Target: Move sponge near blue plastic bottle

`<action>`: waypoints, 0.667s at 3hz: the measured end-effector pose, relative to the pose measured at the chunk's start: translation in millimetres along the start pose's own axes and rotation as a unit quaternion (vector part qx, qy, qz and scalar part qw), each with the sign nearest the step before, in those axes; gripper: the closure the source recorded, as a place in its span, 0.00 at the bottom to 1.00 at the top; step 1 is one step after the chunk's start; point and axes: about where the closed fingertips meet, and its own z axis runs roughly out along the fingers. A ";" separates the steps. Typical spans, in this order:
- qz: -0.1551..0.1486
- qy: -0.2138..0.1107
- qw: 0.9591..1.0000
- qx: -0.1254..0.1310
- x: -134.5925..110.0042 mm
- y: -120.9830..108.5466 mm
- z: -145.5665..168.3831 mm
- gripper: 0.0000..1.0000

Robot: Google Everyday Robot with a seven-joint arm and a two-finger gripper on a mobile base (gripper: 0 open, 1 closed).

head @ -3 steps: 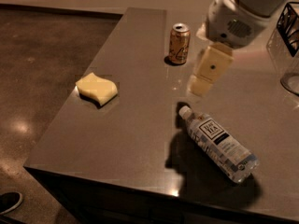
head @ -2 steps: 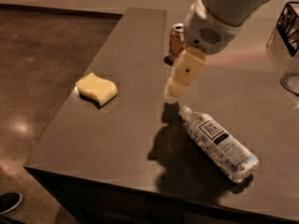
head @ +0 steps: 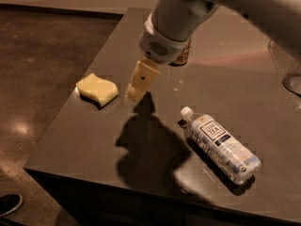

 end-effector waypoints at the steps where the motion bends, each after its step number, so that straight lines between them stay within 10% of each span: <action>1: -0.001 0.016 1.000 -0.009 -24.9 -2.5 38.7 0.00; 2: -0.002 0.034 0.999 -0.017 -42.6 -2.9 71.0 0.00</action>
Offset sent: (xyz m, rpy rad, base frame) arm 0.0502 0.0951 -0.0713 -0.0951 0.0861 0.0108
